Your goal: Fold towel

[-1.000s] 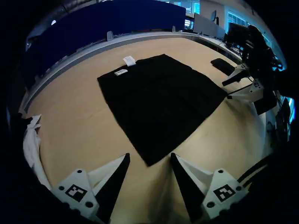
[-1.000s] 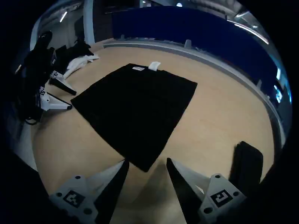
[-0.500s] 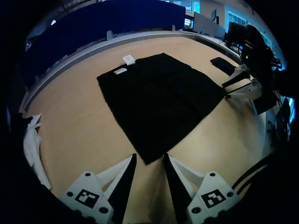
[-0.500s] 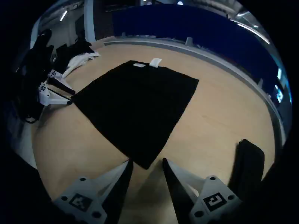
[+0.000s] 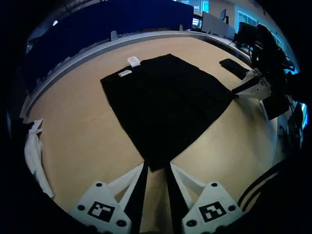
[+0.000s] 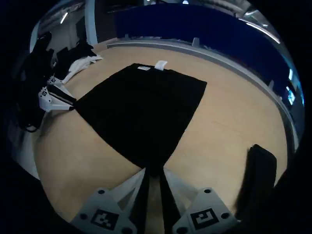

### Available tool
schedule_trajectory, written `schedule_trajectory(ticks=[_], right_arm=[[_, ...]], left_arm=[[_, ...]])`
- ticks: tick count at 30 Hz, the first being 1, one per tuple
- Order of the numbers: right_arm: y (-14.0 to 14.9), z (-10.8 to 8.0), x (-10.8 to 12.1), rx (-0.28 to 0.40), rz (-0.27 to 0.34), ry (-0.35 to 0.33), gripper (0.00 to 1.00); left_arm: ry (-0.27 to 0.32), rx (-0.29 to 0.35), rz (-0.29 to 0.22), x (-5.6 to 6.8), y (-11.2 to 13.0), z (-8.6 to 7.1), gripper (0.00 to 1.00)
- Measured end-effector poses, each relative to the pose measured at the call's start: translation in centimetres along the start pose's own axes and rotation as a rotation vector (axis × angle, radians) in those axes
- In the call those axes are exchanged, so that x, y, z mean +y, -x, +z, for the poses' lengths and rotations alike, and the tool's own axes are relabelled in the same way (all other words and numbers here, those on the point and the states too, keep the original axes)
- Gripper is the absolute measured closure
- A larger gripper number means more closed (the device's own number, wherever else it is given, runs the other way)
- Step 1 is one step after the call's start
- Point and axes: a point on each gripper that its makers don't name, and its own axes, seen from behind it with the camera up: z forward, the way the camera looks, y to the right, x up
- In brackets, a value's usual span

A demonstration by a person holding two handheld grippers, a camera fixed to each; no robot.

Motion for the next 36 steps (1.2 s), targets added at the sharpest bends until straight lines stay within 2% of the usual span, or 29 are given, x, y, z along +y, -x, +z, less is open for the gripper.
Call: schedule_trajectory(ticks=[2, 11, 15, 20, 26, 36], right_arm=[[0.0, 0.0, 0.0, -0.002, 0.012, -0.001, 0.85], [-0.2, 0.0, -0.1, -0.010, 0.045, -0.010, 0.87], [-0.6, -0.1, 0.0, -0.002, 0.046, -0.007, 0.87], [-1.3, -0.6, 0.1, 0.009, 0.048, -0.007, 0.87], [-3.0, -1.7, 0.0, 0.027, 0.039, -0.005, 0.87], [-6.4, -5.1, -0.5, 0.067, 0.022, -0.004, 0.87]], left_arm=[[-0.014, -0.001, -0.001, -0.4, 0.0, 0.0, 0.90], [-0.008, 0.000, -0.002, -0.2, -0.1, -0.1, 0.91], [0.008, 0.008, -0.029, 0.0, -0.4, -0.6, 0.91], [0.008, 0.024, -0.070, -0.1, -1.0, -1.6, 0.91], [0.000, 0.039, -0.095, -0.4, -1.9, -3.0, 0.91], [-0.007, 0.054, -0.137, -0.7, -3.6, -6.4, 0.91]])
